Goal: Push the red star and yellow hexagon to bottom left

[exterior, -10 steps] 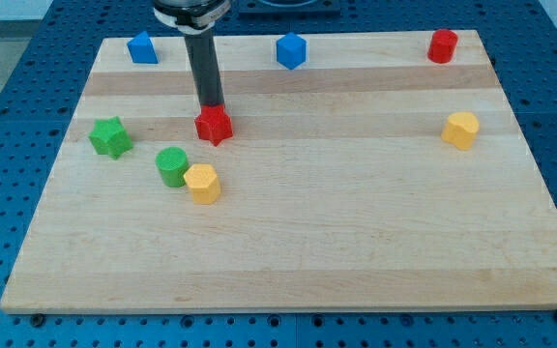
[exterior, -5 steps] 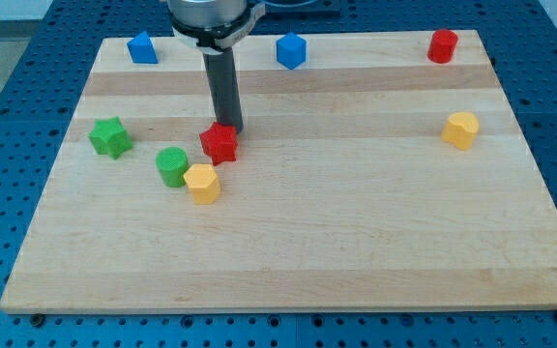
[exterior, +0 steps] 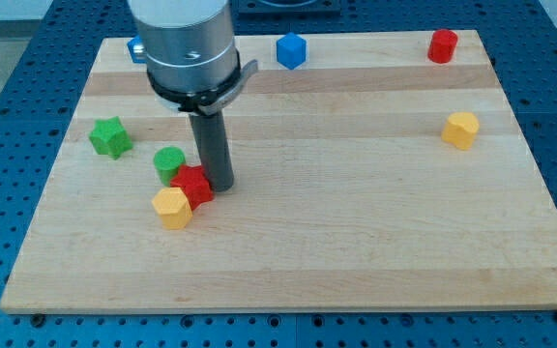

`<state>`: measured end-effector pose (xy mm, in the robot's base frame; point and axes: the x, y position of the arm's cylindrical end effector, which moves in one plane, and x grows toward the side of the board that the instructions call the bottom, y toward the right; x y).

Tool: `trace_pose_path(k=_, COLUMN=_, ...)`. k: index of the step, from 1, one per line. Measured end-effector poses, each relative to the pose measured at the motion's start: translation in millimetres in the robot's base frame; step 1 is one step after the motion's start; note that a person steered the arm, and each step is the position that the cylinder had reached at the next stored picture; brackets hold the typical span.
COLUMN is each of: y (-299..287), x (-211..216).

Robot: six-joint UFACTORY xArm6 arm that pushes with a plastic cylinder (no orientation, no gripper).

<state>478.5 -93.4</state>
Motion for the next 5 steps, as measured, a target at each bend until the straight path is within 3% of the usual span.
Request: trace_pose_path(k=5, y=-123, x=22)
